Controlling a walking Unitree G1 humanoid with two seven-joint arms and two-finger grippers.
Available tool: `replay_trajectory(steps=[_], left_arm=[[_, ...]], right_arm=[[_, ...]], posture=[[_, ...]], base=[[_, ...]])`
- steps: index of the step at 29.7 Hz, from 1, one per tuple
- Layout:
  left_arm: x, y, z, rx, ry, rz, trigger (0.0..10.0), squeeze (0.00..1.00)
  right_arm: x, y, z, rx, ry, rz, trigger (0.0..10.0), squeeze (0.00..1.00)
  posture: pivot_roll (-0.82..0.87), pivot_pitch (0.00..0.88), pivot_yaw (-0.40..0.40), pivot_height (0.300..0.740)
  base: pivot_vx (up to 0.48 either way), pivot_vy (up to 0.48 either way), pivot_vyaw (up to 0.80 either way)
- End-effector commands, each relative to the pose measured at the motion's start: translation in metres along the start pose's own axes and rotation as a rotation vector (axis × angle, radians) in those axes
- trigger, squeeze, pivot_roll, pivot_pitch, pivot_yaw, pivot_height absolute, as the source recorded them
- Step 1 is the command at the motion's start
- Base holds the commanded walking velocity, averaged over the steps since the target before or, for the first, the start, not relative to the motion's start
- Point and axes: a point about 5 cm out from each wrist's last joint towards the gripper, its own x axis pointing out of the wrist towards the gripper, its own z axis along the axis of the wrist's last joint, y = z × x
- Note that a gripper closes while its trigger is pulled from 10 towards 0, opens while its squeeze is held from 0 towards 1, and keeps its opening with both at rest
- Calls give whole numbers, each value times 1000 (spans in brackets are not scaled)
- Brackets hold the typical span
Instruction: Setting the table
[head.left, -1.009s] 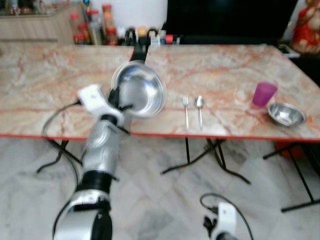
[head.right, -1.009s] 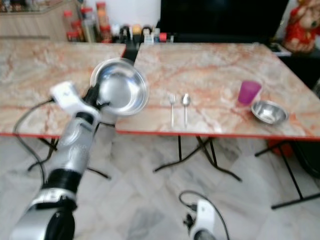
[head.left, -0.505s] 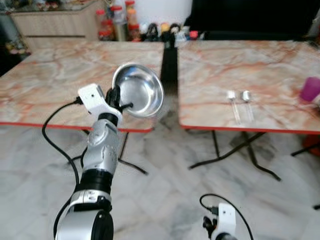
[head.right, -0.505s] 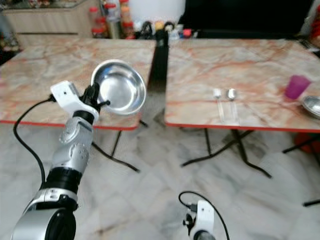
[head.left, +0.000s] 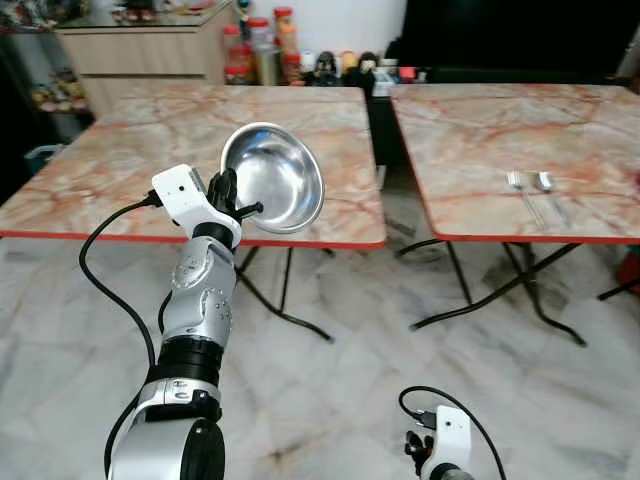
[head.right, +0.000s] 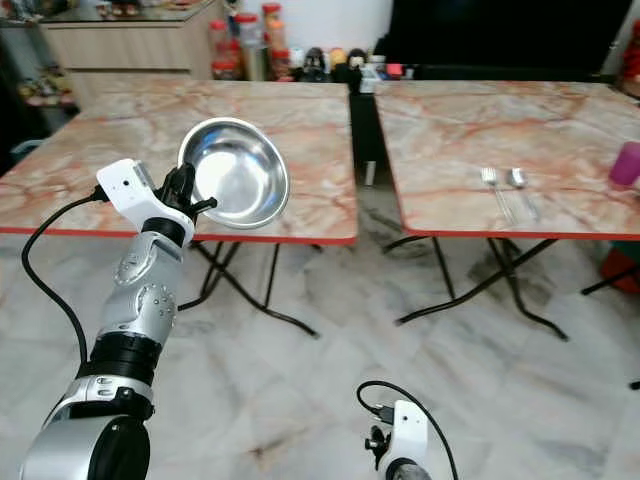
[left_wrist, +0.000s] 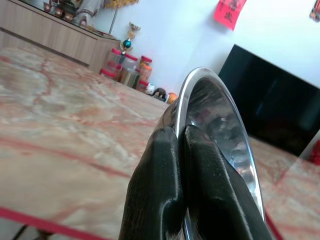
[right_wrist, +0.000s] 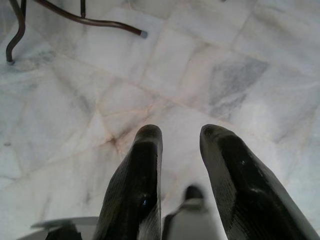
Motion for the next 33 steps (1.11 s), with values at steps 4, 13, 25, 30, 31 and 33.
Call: replay_trajectory(steps=[4, 13, 25, 30, 31, 33], left_arm=[[3, -12, 2, -3, -7, -32, 10000, 0], [3, -11, 3, -2, -11, -23, 10000, 0], [3, -10, 4, 20, -11, -31, 10000, 0], [3, -11, 4, 23, -14, -33, 10000, 0], [3, -11, 4, 23, -14, -33, 10000, 0], [3, -11, 4, 23, -15, -33, 10000, 0]], right_arm=[[-1, -5, -1, 15, -3, -20, 10000, 0], [-1, -7, -2, 15, -2, -24, 10000, 0], [-1, -4, -1, 10, -2, -14, 10000, 0], [-1, -3, -1, 11, -4, -12, 10000, 0], [-1, -3, -1, 11, -4, -12, 10000, 0], [-1, -3, -1, 11, -4, -12, 10000, 0]], posture=[[-33, 0, 3, 736], [-31, 0, 1, 736], [-22, 0, 1, 736], [-23, 0, 5, 736], [-23, 0, 5, 736], [-21, 0, 4, 736]], base=[[0, 480, 0], [0, 477, 0], [0, 25, 0], [0, 0, 0], [255, 0, 0], [268, 0, 0]])
